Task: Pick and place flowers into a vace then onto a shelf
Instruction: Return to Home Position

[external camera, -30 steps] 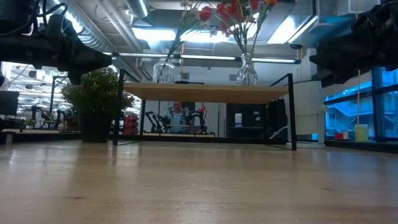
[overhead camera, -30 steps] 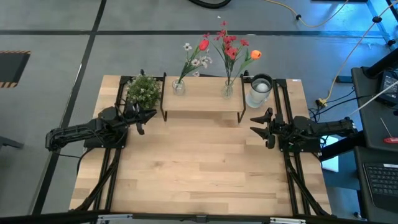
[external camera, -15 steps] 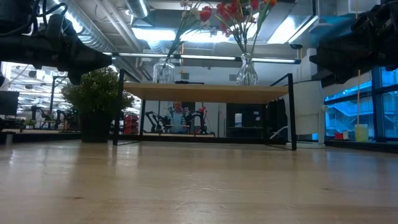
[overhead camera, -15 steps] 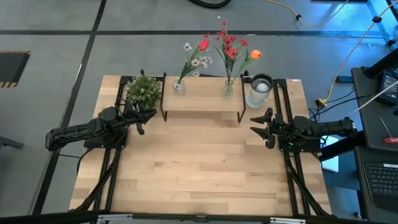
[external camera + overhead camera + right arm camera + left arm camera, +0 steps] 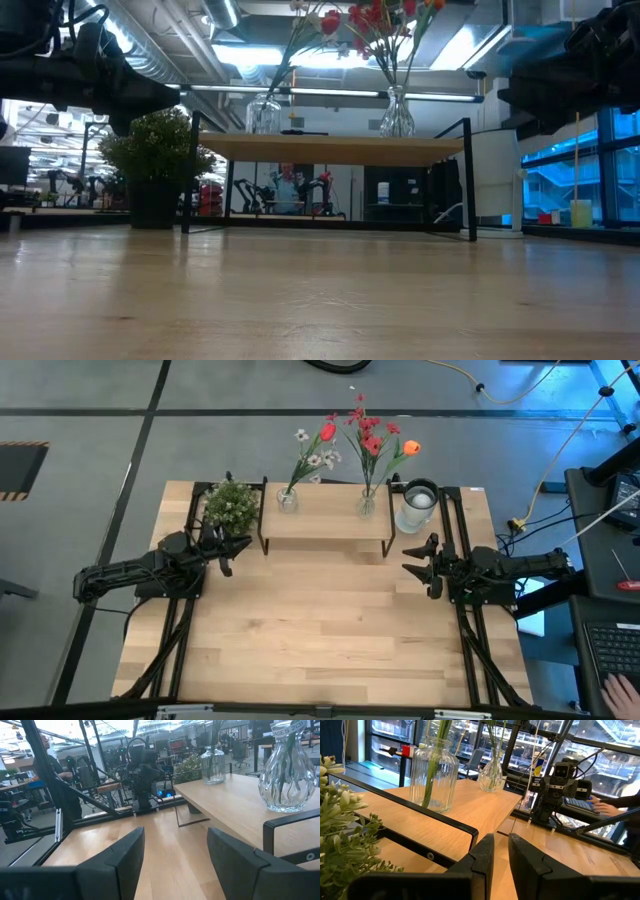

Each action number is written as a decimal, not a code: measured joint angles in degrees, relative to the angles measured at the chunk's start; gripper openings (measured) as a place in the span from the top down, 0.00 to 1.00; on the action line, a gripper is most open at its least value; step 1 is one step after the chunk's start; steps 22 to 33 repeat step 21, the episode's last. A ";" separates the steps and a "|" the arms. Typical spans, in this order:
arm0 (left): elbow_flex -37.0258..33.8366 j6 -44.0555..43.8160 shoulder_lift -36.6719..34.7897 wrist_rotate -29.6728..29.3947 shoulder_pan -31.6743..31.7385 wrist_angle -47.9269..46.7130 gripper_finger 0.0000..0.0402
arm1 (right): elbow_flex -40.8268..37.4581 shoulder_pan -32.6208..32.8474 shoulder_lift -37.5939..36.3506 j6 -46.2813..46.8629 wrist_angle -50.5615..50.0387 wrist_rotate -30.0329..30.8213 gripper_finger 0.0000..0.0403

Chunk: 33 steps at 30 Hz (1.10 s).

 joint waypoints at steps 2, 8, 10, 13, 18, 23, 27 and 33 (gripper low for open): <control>0.00 0.00 0.00 -0.01 0.01 0.00 0.87 | 0.00 0.00 0.00 0.05 0.01 0.00 0.46; 0.00 0.00 0.00 -0.02 0.02 0.00 0.87 | 0.00 0.01 0.00 0.02 0.01 0.00 0.46; 0.00 0.00 0.00 -0.02 0.00 0.00 0.87 | 0.00 0.01 0.00 0.01 0.01 0.00 0.46; 0.00 0.00 0.01 -0.02 0.01 0.01 0.87 | 0.00 0.01 0.00 -0.01 0.00 0.00 0.46; 0.00 0.00 0.00 -0.02 0.00 0.02 0.87 | 0.00 0.02 0.00 -0.01 0.01 0.00 0.46; 0.00 0.00 0.00 -0.02 0.01 0.00 0.87 | 0.00 0.02 0.00 0.04 0.01 -0.01 0.46; 0.00 0.00 0.00 -0.02 0.01 0.00 0.87 | 0.00 0.02 0.00 0.04 0.01 -0.01 0.46; 0.00 0.00 0.00 -0.02 0.01 0.00 0.87 | 0.00 0.02 0.00 0.04 0.01 -0.01 0.46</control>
